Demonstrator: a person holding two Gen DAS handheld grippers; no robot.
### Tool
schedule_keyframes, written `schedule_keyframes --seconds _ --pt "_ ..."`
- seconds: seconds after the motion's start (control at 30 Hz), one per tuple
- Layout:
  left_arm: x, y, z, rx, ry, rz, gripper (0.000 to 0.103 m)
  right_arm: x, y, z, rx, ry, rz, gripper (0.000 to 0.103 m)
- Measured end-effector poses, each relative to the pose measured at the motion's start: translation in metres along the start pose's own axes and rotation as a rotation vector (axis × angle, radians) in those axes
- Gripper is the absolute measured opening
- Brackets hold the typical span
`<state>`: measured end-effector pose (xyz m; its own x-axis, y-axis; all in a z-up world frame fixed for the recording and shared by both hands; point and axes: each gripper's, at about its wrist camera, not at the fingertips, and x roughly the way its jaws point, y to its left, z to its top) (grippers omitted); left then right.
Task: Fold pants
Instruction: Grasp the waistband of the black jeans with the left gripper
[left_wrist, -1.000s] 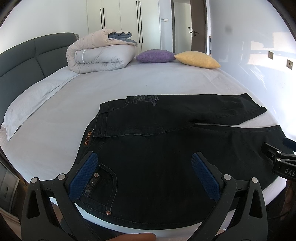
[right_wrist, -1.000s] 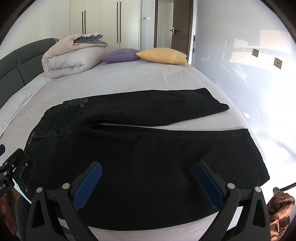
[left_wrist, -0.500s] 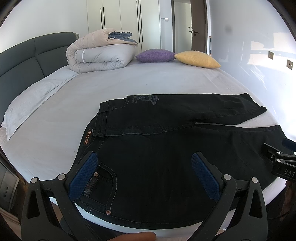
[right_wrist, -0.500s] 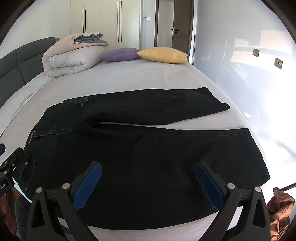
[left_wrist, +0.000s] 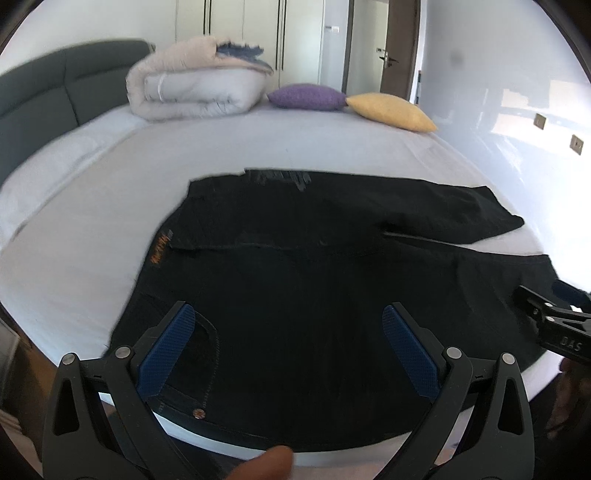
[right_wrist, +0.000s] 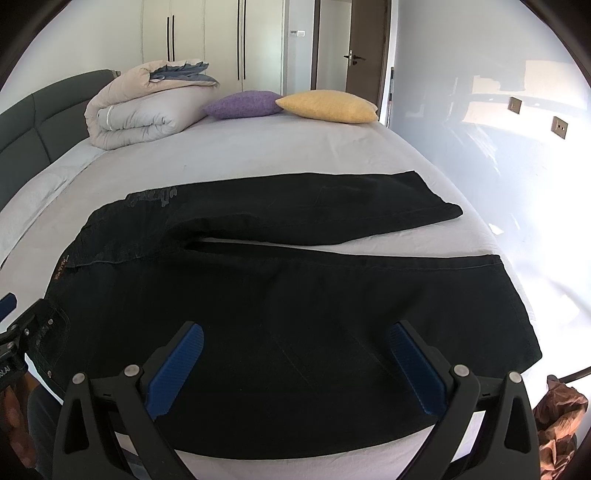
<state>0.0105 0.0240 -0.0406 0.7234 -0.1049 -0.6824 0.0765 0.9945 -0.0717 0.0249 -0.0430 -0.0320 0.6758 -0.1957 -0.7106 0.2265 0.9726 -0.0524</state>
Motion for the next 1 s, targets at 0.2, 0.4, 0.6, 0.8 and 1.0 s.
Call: schedule_keyframes --seconds 0.2,0.4,0.6,0.8,1.0 --pt "0.023 0.007 -0.001 -0.016 0.061 -0.131 0.103 0.016 0.006 0.013 -0.039 0.017 0.021 0.103" --pt "0.046 0.017 0.015 0.008 0.080 -0.137 0.103 0.030 0.021 0.042 -0.118 0.009 0.140 0.103" --pt "0.104 0.056 0.090 0.063 0.027 -0.119 0.103 0.060 0.028 0.085 -0.179 0.041 0.296 0.103" --pt "0.211 0.088 0.186 0.284 0.118 -0.177 0.103 0.083 0.038 0.118 -0.311 0.016 0.415 0.098" --pt "0.308 0.106 0.226 0.445 0.326 -0.248 0.102 0.114 0.039 0.126 -0.444 0.031 0.479 0.088"
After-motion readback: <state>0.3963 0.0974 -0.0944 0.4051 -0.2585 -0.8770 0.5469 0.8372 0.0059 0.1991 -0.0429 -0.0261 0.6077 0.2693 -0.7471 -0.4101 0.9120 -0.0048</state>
